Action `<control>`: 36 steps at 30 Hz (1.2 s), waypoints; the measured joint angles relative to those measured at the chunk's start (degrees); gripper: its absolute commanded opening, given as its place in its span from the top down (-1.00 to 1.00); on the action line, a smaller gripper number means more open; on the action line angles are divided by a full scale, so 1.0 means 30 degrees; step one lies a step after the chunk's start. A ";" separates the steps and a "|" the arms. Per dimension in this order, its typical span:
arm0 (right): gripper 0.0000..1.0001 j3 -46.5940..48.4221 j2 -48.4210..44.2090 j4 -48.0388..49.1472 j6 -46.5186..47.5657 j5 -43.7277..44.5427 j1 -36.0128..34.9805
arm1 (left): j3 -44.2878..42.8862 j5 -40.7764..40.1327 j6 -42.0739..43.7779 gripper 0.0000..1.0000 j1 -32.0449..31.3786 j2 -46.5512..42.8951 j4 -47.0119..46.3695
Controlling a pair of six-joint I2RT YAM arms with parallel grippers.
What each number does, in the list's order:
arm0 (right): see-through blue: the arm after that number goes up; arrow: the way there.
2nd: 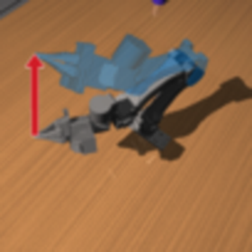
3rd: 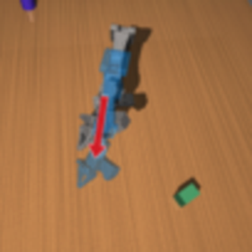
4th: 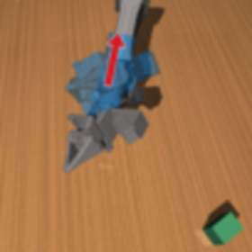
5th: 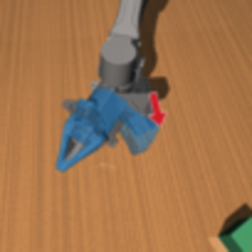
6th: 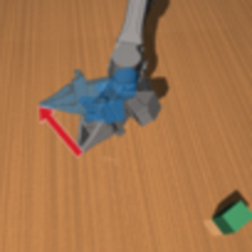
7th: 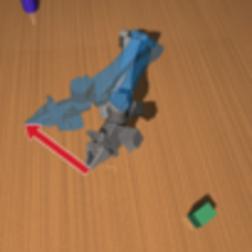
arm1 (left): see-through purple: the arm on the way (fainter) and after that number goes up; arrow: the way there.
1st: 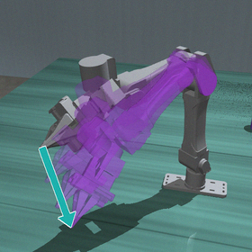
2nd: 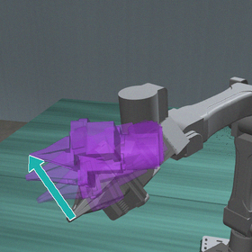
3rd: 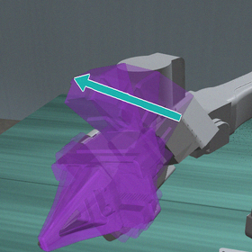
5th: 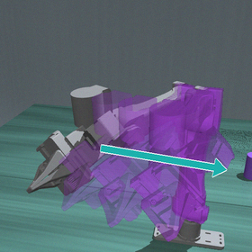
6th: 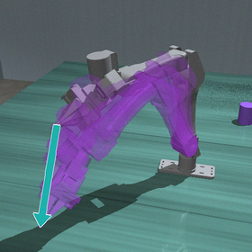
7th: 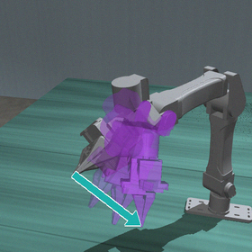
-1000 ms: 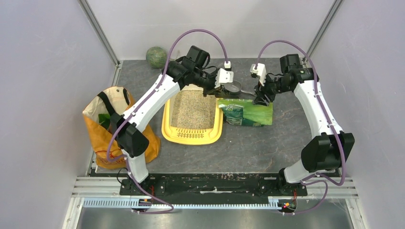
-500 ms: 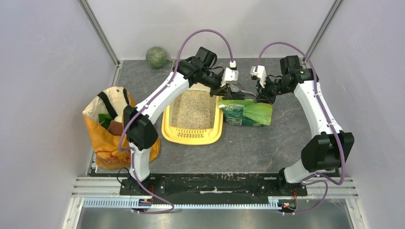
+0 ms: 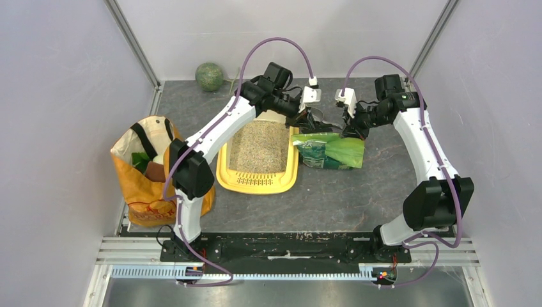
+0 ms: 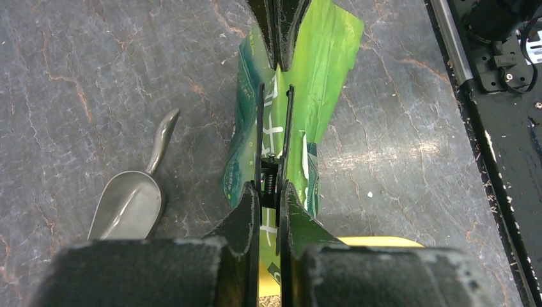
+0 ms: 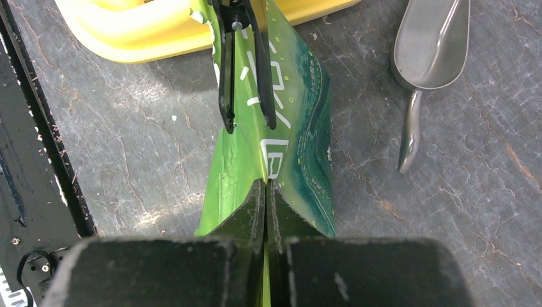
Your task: Fill the litter box with clean litter
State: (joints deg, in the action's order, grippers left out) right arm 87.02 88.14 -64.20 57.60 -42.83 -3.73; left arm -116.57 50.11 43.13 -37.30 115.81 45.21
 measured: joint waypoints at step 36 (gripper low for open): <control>1.00 -0.0044 0.0000 -0.0058 0.0146 -0.0124 0.0029 | 0.0087 -0.0321 -0.0481 0.96 0.0022 0.0889 0.0852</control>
State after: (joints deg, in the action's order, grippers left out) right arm 86.89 88.14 -64.38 58.04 -43.20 -3.64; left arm -116.31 49.15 41.69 -37.23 118.48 47.77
